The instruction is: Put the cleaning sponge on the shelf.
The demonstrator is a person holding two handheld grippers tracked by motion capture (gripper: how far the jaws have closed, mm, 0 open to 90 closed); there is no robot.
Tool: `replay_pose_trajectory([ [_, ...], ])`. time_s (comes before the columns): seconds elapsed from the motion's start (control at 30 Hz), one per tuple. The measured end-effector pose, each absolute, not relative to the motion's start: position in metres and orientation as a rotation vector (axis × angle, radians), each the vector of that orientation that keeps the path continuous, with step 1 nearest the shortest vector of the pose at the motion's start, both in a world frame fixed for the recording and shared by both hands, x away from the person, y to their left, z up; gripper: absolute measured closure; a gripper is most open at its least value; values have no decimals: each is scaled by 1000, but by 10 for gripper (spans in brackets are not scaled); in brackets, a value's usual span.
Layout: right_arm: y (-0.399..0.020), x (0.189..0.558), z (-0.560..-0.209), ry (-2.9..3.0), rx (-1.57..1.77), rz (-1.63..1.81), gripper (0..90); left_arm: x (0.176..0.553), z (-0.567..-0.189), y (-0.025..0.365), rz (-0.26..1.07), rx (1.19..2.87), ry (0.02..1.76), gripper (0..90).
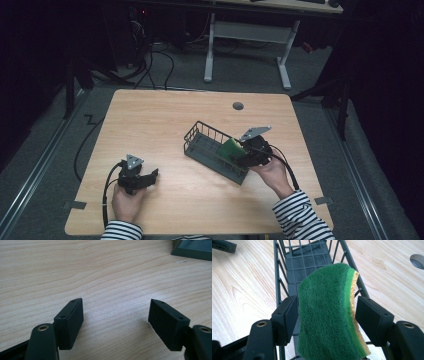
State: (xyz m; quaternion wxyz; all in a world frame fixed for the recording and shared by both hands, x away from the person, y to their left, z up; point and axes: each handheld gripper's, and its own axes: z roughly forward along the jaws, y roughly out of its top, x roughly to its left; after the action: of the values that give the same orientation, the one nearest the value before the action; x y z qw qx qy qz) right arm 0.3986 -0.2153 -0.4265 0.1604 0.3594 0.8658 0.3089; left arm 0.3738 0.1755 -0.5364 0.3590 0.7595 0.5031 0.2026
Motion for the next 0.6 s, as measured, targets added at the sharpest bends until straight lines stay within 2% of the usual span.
replay_pose_trajectory([
  [0.6, -274, 372, -397, 2265, 1209, 1027, 342, 374, -536, 176, 518, 1958, 1297, 288],
])
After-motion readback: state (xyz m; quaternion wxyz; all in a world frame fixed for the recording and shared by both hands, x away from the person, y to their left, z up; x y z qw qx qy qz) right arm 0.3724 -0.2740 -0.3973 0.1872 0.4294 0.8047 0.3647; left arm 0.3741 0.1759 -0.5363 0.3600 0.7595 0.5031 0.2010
